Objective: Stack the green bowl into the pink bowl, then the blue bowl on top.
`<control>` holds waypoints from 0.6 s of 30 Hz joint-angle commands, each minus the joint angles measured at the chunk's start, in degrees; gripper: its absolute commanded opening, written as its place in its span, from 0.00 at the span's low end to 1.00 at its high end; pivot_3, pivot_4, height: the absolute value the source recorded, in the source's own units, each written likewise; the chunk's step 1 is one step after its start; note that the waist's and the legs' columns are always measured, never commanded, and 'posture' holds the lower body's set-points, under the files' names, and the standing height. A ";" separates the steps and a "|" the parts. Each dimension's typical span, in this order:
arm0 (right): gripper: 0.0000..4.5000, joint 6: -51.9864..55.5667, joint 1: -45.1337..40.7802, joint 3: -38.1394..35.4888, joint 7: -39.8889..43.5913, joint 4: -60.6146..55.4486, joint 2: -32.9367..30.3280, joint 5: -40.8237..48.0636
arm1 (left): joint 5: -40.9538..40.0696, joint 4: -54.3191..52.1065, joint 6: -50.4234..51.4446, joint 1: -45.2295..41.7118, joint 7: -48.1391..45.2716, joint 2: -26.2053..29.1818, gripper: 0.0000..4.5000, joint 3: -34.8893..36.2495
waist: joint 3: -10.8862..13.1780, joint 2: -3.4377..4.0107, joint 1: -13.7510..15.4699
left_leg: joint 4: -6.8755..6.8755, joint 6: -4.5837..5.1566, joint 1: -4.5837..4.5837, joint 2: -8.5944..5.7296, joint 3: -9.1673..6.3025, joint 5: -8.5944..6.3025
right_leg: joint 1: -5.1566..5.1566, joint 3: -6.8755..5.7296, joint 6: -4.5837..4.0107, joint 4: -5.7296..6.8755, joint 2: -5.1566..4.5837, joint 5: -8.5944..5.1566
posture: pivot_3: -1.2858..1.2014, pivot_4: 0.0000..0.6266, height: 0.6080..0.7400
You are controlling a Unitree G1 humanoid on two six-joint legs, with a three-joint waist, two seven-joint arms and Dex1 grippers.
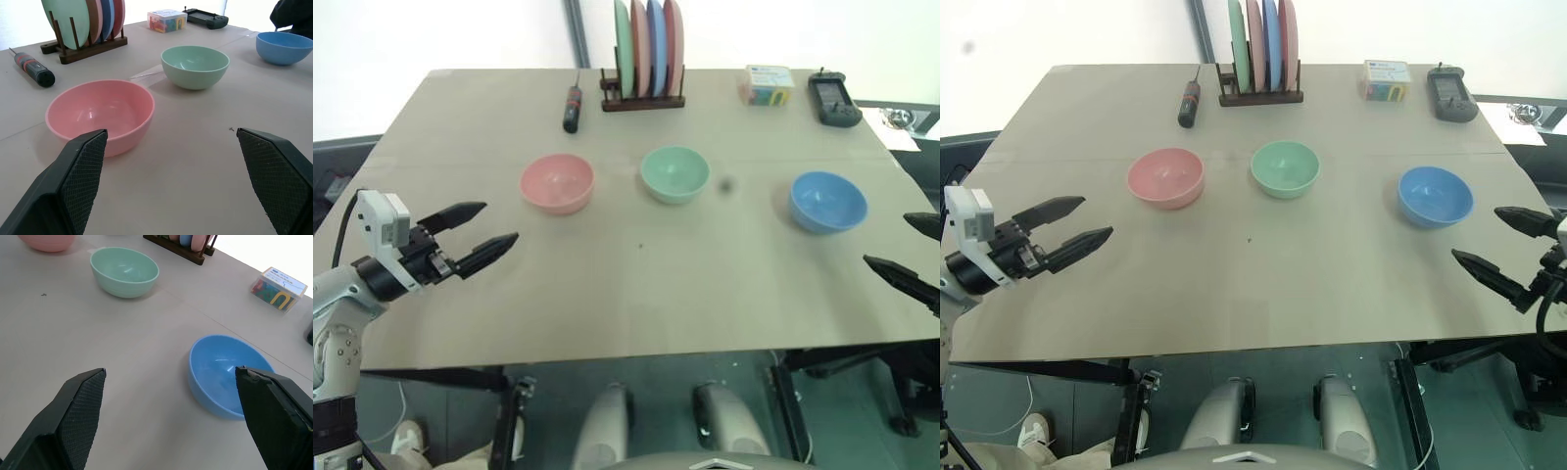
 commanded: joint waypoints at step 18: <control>0.98 -2.98 -19.62 25.50 -8.13 -1.69 4.00 -4.76 | 15.95 -16.59 15.04 -8.12 26.22 0.82 1.00 -11.91 | 0.00 -0.01 -0.10 | 0.22 0.01 0.03 0.00 -0.07 0.01 | 0.10 0.00 0.06 0.10 0.06 0.05 | 0.52 0.24 1.00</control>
